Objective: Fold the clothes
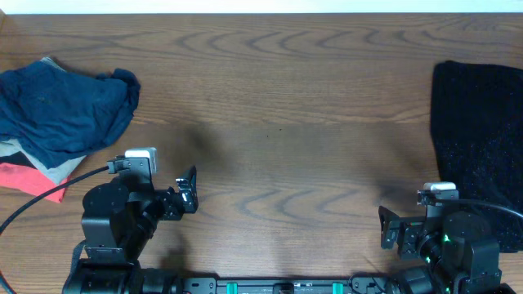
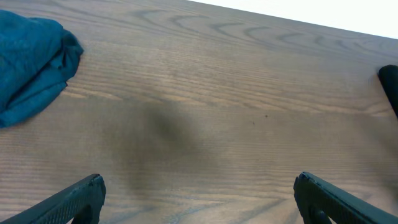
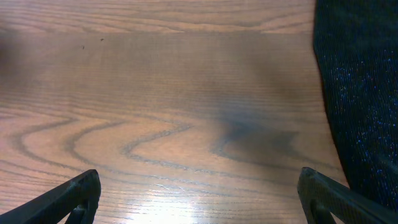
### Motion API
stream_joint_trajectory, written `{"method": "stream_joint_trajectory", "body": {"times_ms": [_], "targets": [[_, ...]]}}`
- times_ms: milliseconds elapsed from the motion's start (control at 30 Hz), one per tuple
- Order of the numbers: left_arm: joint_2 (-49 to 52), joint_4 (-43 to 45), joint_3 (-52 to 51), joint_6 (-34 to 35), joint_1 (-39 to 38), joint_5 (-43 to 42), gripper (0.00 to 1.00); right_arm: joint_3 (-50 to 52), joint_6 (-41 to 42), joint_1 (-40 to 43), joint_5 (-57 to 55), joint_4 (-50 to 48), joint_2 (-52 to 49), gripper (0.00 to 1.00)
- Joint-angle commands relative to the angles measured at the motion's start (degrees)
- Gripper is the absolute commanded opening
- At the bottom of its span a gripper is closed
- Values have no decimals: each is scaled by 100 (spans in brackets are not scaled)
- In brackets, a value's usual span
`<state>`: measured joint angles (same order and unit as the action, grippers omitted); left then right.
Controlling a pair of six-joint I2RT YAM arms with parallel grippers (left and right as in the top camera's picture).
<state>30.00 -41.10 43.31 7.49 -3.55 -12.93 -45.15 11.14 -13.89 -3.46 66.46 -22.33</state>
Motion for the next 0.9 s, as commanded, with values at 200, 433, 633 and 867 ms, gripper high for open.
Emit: {"method": "stream_joint_trajectory", "body": {"times_ms": [200,433,633,867], "targets": [[-9,2,-24,28,-28,50,98,431,28,743,284,-1075,992,99],[-9,2,-24,28,-28,50,98,1825,-1119,1036,289,-3189,1950,99],[-9,2,-22,28,-28,50,98,3167,-1384,1034,308,-5130,2201,99],[-9,2,-22,28,-28,50,98,4507,-1853,1034,551,-6679,2201,99]]}}
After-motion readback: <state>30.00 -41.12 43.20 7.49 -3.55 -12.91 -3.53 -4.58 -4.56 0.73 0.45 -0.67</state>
